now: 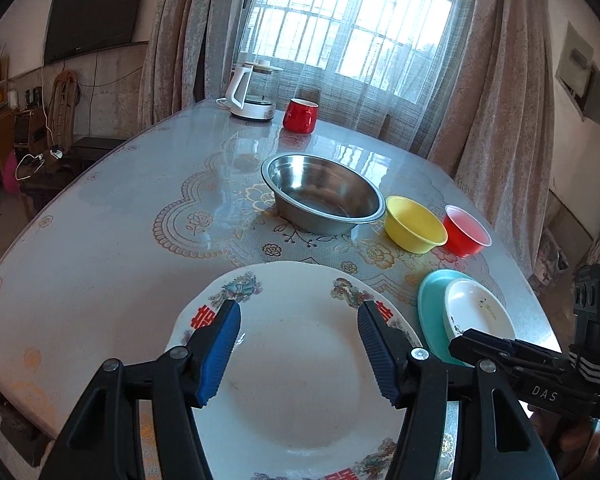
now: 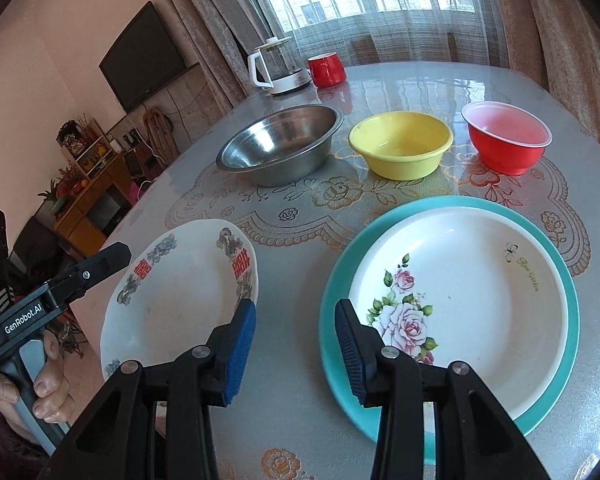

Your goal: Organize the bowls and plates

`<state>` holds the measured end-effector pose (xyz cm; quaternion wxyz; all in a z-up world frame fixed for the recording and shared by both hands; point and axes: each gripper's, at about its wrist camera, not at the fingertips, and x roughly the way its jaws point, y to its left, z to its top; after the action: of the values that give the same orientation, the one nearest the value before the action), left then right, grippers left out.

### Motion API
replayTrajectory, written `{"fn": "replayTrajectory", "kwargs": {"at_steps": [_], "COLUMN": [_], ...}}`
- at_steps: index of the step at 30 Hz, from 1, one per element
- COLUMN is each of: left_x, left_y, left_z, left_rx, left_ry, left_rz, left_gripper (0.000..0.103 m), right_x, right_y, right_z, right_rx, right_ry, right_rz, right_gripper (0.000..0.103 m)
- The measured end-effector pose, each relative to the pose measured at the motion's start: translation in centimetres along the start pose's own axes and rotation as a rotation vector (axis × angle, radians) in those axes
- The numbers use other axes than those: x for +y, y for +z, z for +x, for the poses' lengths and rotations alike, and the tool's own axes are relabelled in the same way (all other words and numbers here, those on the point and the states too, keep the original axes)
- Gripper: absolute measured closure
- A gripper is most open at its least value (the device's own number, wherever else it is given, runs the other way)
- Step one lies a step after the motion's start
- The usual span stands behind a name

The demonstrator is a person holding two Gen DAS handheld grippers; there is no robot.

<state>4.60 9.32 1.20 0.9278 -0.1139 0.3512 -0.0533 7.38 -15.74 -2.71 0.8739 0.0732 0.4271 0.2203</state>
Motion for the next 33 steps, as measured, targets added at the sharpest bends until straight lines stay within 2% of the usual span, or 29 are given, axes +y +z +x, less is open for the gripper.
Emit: {"fn": "replayTrajectory", "kwargs": {"at_steps": [13,20,25,31,33], "left_x": [5.0,7.2,7.6,7.6,7.5], "left_y": [-2.0,-3.1,-3.4,-3.6,-3.6], "left_z": [-1.1,-0.3,0.5,1.8,2.4], "left_rx": [0.006,0.049,0.064,0.097,0.107], "left_ry": [0.084,0.083,0.051,0.026,0.018], "left_rz": [-0.055,-0.102,-0.120,-0.112,-0.109], "left_gripper": [0.041,0.041,0.043,0.058,0.060], "right_x": [2.5,2.9,3.4,4.0,4.1], "right_y": [-0.8,-1.1,-0.9,-0.7,-0.6], "right_z": [2.2,3.4,4.1,4.8,5.1], "right_rx": [0.064,0.096,0.113,0.128,0.132], "right_ry": [0.060,0.064,0.066,0.080,0.082], "right_rz": [-0.051,-0.052,-0.063,-0.067,-0.064], "right_gripper": [0.061,0.061,0.061,0.061,0.061]}}
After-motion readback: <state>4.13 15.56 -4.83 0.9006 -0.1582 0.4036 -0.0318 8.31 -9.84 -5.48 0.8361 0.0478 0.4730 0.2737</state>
